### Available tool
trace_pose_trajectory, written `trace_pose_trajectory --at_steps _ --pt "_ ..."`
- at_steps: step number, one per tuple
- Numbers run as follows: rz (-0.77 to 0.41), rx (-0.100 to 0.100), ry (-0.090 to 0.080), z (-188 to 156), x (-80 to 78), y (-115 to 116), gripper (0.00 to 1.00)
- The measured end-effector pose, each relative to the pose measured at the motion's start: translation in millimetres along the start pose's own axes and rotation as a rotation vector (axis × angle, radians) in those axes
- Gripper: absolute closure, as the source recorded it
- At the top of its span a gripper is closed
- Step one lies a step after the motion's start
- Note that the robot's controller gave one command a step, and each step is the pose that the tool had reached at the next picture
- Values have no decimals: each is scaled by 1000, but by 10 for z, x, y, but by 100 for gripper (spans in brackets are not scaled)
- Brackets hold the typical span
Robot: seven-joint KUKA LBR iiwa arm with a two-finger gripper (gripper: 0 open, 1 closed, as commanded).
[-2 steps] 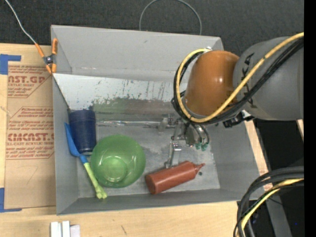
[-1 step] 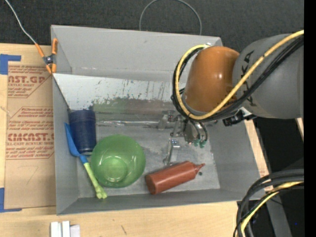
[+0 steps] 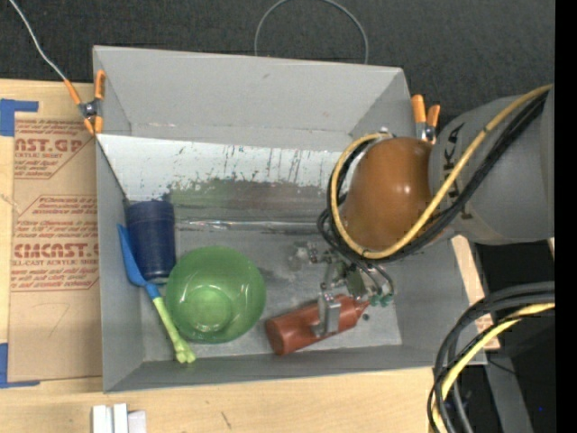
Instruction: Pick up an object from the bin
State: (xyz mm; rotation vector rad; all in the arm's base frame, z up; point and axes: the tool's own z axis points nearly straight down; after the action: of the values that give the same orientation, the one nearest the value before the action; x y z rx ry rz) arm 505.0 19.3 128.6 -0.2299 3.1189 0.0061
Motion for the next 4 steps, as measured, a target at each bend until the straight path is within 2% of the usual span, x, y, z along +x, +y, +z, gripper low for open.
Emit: trace_pose_trajectory --at_steps 1,2,3,4 --pt "194 -1 7 380 171 -201 0" --pt "224 -1 1 591 175 85 100" --pt "224 -1 1 591 175 85 100" --pt "209 -3 -8 -249 37 138 100"
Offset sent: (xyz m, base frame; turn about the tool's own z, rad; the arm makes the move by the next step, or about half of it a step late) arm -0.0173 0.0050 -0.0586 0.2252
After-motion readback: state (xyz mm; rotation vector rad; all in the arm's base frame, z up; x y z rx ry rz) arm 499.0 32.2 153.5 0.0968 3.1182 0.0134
